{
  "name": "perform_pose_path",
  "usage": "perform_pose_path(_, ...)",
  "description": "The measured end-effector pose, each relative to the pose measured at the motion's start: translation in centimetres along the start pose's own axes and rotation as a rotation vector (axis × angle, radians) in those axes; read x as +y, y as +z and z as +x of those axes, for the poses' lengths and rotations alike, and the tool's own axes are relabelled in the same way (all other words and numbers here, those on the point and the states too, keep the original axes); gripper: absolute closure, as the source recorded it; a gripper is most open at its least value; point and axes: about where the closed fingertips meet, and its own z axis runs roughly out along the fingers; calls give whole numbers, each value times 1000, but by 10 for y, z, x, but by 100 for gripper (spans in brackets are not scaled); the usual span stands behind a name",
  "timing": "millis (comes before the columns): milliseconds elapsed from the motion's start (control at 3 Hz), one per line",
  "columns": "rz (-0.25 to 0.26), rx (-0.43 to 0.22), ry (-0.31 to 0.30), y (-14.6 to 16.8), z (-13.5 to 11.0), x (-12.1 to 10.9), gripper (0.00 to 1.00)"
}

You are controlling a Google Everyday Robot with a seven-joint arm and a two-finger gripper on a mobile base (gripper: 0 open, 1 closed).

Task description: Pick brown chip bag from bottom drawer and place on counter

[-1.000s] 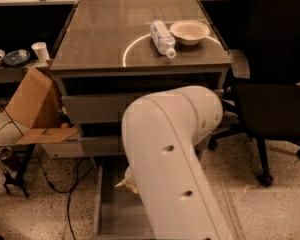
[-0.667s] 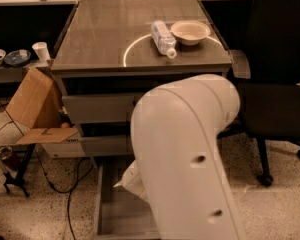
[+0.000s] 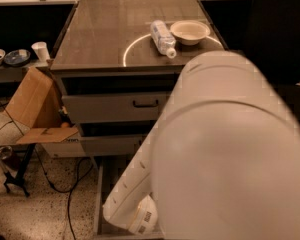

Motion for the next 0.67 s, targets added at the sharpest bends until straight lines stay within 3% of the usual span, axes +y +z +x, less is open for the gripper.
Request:
perform_pose_path(333,-5,-9,-218,-52,14,-12,100)
perform_pose_path(667,-7,-51,-274,-79,2,-9,100)
